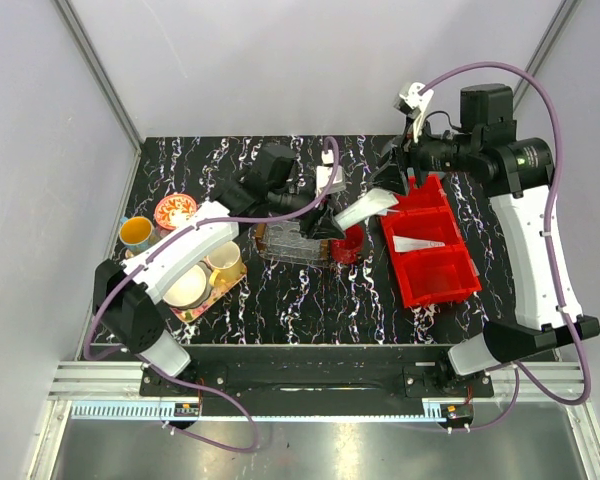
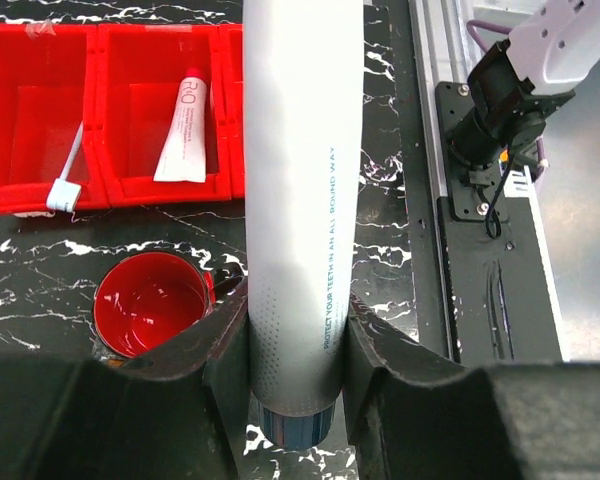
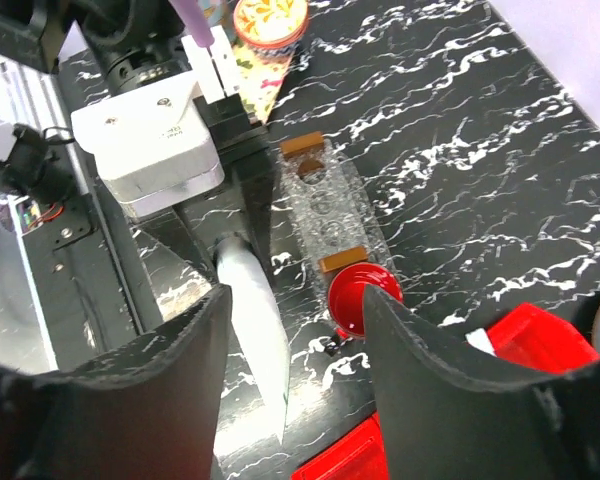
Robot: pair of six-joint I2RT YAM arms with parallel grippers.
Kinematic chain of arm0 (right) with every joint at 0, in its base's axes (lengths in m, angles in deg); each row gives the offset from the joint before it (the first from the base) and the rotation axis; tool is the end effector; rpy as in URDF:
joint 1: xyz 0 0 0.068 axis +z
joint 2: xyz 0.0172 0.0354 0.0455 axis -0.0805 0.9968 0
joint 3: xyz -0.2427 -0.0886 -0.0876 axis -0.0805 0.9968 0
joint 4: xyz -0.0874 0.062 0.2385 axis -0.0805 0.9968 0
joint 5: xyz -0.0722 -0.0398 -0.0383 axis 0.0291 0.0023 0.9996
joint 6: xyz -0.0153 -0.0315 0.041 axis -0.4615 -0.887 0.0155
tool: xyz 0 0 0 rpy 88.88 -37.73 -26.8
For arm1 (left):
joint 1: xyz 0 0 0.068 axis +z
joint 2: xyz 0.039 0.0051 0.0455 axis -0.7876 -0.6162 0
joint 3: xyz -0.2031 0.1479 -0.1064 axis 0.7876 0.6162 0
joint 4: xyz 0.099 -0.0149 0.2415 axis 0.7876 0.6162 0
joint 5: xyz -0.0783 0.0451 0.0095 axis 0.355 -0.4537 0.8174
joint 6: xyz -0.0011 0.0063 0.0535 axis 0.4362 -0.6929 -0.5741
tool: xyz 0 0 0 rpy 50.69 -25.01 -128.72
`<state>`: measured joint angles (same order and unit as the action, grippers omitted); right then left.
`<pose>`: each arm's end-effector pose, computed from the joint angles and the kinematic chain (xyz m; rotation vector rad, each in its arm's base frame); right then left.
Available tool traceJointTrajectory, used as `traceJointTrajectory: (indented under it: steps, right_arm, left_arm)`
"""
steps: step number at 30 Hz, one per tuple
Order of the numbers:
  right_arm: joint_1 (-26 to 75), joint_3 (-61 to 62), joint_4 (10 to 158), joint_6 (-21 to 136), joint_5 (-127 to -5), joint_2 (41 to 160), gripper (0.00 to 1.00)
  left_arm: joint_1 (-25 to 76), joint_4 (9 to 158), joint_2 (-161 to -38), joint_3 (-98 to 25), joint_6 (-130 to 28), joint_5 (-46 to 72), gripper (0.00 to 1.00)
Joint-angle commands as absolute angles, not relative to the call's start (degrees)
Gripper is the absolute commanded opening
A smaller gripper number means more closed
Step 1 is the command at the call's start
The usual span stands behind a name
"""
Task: Prepare toiletry sets of a toothbrush and toothpaste on the tray
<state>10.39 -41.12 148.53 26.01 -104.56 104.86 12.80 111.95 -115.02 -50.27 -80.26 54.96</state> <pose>0.2429 0.0921 0.5009 -1.1107 1.7197 0.7666 0.2599 -0.2469 0.3636 1.4393 1.5352 -1.1452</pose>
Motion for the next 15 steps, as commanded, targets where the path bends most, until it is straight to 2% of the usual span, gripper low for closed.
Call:
traceJointTrajectory:
  steps: [1, 9, 15]
  right_arm:
    - [10.6, -41.0, 140.9, 31.8, -98.8, 101.5, 0.62]
    - [10.6, -35.0, 128.2, 39.2, -92.9, 96.9, 0.7]
    - [10.6, -30.5, 121.3, 44.1, -97.5, 96.2, 0.7]
  left_arm:
    - [13.0, 99.3, -108.8, -48.0, -73.3, 52.8, 0.0]
    - [15.8, 91.3, -104.7, -44.8, -62.6, 47.4, 0.0]
    - [17.8, 87.5, -102.8, -44.6, -55.1, 43.5, 0.0]
